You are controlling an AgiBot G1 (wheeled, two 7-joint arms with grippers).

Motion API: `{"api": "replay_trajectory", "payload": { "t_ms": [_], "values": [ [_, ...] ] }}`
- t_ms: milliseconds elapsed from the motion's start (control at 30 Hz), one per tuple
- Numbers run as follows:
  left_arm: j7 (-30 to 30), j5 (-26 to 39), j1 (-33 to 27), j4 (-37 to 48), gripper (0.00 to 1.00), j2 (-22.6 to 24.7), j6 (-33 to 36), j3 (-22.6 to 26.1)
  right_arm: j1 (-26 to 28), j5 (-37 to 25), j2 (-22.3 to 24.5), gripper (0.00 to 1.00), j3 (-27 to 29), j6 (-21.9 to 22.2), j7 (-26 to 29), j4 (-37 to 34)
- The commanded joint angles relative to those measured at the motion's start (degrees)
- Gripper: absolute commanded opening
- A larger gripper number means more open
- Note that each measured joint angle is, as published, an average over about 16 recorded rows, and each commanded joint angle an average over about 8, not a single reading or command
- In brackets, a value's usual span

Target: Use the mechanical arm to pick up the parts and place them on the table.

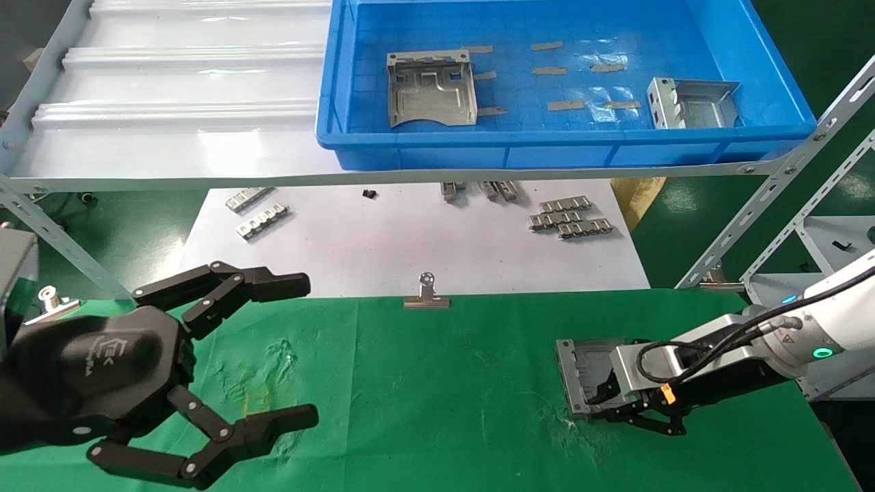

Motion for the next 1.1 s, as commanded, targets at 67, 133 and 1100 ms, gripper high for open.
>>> {"api": "replay_trajectory", "payload": {
  "t_ms": [67, 133, 1100],
  "values": [
    [0.00, 0.00, 0.00, 0.00, 1.00, 0.00, 0.00, 0.00, 1.10, 0.52, 0.08, 1.00, 0.35, -1.11, -0.23, -0.33],
    [0.00, 0.00, 0.00, 0.00, 1.00, 0.00, 0.00, 0.00, 2.23, 1.33, 0.38, 1.00, 0.82, -2.33, 0.16, -0.08],
    [0.01, -0.01, 0.01, 0.02, 1.00, -0.01, -0.02, 0.00, 1.15, 8.30, 3.64, 1.00, 6.85, -4.44, 5.40, 6.24]
  ]
}}
